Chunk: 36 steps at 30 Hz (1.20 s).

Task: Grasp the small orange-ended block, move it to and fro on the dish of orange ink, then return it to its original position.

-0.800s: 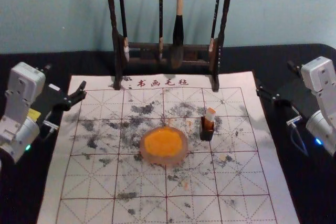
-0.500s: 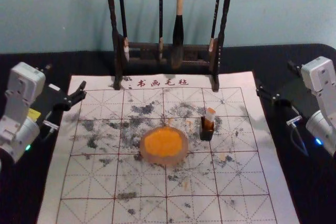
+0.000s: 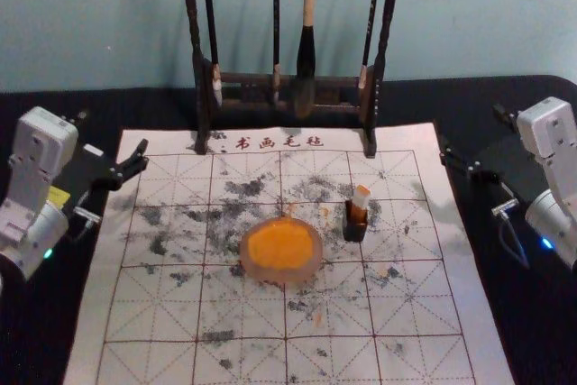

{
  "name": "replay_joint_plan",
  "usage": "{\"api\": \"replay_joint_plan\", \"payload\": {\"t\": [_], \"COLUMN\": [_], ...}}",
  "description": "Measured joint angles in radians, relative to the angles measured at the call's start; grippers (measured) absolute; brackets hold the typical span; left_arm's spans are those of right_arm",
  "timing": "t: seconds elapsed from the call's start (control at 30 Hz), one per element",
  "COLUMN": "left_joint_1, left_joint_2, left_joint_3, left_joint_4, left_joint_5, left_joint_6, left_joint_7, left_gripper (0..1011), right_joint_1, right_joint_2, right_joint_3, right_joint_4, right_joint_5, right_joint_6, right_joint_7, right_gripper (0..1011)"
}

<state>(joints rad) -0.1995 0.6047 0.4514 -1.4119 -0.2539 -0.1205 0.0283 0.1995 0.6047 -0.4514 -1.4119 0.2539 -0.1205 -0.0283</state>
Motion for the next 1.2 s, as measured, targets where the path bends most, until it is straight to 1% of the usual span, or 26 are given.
{"api": "replay_joint_plan", "payload": {"t": [1.2], "left_joint_1": [0.000], "left_joint_2": [0.000], "left_joint_3": [0.000], "left_joint_4": [0.000], "left_joint_5": [0.000], "left_joint_6": [0.000], "left_joint_7": [0.000], "left_gripper": [1001], "right_joint_1": [0.000], "right_joint_2": [0.000], "right_joint_3": [0.000], "right_joint_4": [0.000], "right_joint_5": [0.000], "right_joint_6": [0.000], "right_joint_7": [0.000], "right_gripper": [1000]}}
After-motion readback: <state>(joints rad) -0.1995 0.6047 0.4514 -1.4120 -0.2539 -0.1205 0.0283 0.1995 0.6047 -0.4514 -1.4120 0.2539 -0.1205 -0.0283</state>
